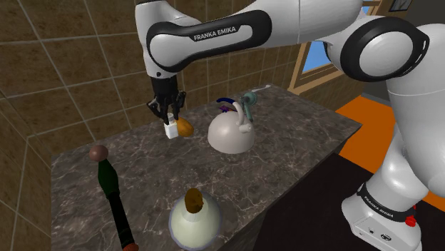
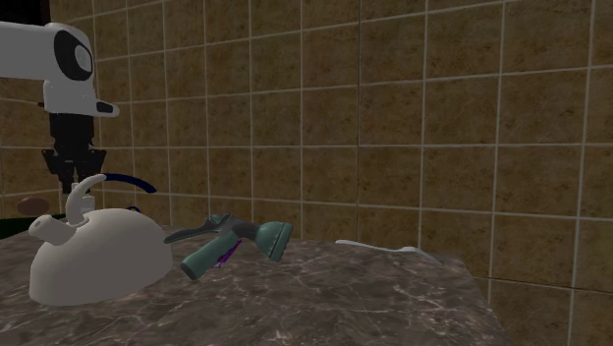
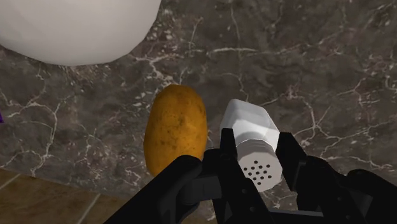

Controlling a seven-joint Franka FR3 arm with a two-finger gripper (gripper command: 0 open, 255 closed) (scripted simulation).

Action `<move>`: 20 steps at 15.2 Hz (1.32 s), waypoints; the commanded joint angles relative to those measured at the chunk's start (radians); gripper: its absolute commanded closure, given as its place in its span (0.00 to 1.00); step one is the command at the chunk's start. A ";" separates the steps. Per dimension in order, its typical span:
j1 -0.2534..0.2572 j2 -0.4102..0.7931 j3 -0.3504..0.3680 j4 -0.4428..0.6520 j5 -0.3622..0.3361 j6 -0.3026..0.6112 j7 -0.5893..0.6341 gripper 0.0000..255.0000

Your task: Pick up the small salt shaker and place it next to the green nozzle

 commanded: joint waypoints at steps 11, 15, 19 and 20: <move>-0.001 0.015 -0.002 -0.076 -0.003 0.092 0.004 1.00; -0.001 0.015 -0.002 -0.076 -0.003 0.092 0.004 0.00; -0.001 0.015 -0.002 -0.076 -0.003 0.092 0.004 0.00; -0.001 0.015 -0.002 -0.076 -0.003 0.092 0.004 0.00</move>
